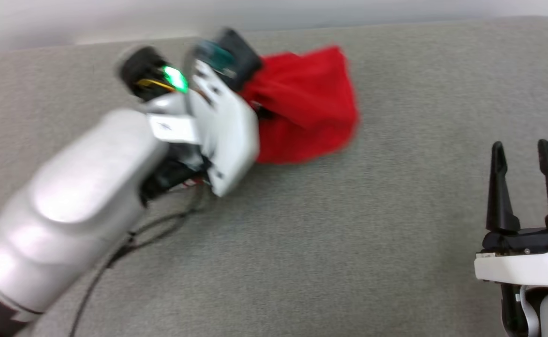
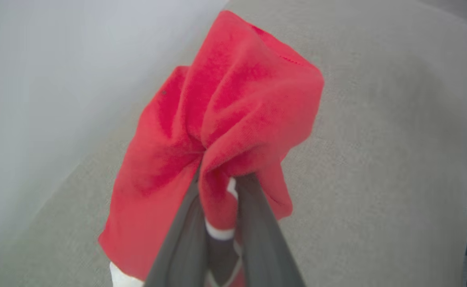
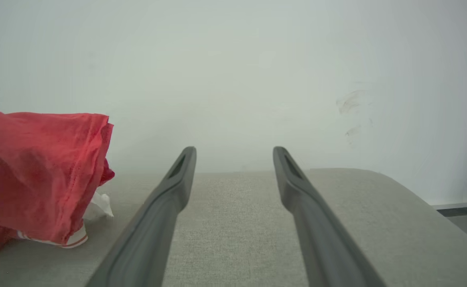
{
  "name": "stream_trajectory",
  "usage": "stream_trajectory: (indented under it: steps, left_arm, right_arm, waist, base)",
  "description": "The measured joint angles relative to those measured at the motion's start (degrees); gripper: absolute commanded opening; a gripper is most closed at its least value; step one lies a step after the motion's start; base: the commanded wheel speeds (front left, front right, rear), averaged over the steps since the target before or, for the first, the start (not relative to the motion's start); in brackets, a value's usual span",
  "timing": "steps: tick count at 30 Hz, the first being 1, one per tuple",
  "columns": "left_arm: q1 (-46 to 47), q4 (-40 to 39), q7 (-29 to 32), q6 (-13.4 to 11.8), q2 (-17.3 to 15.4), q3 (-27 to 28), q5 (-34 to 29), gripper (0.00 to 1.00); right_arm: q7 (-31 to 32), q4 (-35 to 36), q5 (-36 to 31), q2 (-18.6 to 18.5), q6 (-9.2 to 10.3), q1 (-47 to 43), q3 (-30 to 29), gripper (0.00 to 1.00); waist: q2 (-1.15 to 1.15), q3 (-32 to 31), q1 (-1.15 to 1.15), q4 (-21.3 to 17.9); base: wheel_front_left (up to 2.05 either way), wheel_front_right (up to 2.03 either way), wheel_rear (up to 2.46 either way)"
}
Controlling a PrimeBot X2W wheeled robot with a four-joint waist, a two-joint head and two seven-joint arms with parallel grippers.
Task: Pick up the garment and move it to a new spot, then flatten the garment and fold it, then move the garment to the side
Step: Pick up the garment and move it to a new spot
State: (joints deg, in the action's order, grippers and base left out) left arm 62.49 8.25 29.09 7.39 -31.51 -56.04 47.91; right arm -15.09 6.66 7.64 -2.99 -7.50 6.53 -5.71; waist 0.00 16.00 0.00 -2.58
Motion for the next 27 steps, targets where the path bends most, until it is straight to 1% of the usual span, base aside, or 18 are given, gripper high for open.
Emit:
stream_trajectory:
  steps: [3, 8, 11, 14, 20, 23, 24, 25, 27]
  left_arm:
    - [0.2, 0.2, -2.8, 0.0, 3.0, -4.8, 0.9, 0.0]
    - [-0.6, 1.5, -7.4, 0.0, 6.7, -11.8, 2.7, 0.0]
    - [-3.3, 2.9, -8.6, 0.0, 8.2, -15.4, 2.3, 0.0]
    - [-7.5, 3.4, -8.3, 0.0, 9.2, -16.8, 2.1, 0.0]
    - [-18.4, 1.2, -3.5, 0.0, 10.2, -17.4, -0.7, 0.0]
    - [-19.9, 0.8, -3.9, 0.0, 10.5, -17.4, -0.8, 0.0]
    - [-20.1, 1.5, -5.9, 0.0, 10.5, -17.4, -1.0, 0.07]
    - [-20.0, 2.3, -7.4, 0.0, 10.6, -17.4, -1.4, 1.0]
    - [-19.9, 3.6, -11.1, 0.0, 10.7, -17.1, -2.0, 1.0]
  right_arm:
    - [0.0, 0.0, 0.4, 0.0, 0.0, -0.2, -0.1, 1.0]
    - [0.0, 0.0, 0.9, 0.0, 0.0, -0.4, -0.5, 1.0]
    - [0.0, 0.0, 1.0, 0.0, 0.0, -0.5, -0.7, 1.0]
    - [0.0, -0.1, 1.2, 0.0, 0.0, -0.5, -0.5, 1.0]
    - [0.0, -0.5, 1.4, 0.0, 0.0, -0.6, -0.7, 1.0]
    - [0.0, -0.7, 1.4, 0.0, 0.0, -0.7, -0.8, 1.0]
    - [0.0, -1.0, 1.1, 0.0, 0.0, -1.0, -0.7, 1.0]
    - [0.0, -1.2, 1.0, 0.0, 0.0, -1.1, -0.7, 1.0]
    - [0.0, -1.3, 0.9, 0.0, 0.0, -1.5, -0.6, 1.0]
  waist:
    - [0.0, 0.1, 0.0, -1.7]
    - [0.0, 0.7, 0.0, -3.5]
    - [0.0, 1.1, 0.0, -3.9]
    - [0.0, 1.4, 0.0, -4.3]
    - [0.0, 1.3, 0.0, -4.6]
    - [0.0, 0.8, 0.0, -4.4]
    - [0.0, 0.1, 0.0, -4.1]
    - [0.0, -0.3, 0.0, -4.0]
    - [0.0, -1.3, 0.0, -3.7]
  base:
    - [0.0, 0.0, 0.0]
    - [0.0, 0.0, 0.0]
    - [0.0, 0.0, 0.0]
    - [0.0, 0.0, 0.0]
    - [0.0, 0.0, 0.0]
    - [0.0, 0.0, 0.0]
    - [0.0, 0.0, 0.0]
    - [0.0, 0.0, 0.0]
    - [0.0, 0.0, 0.0]
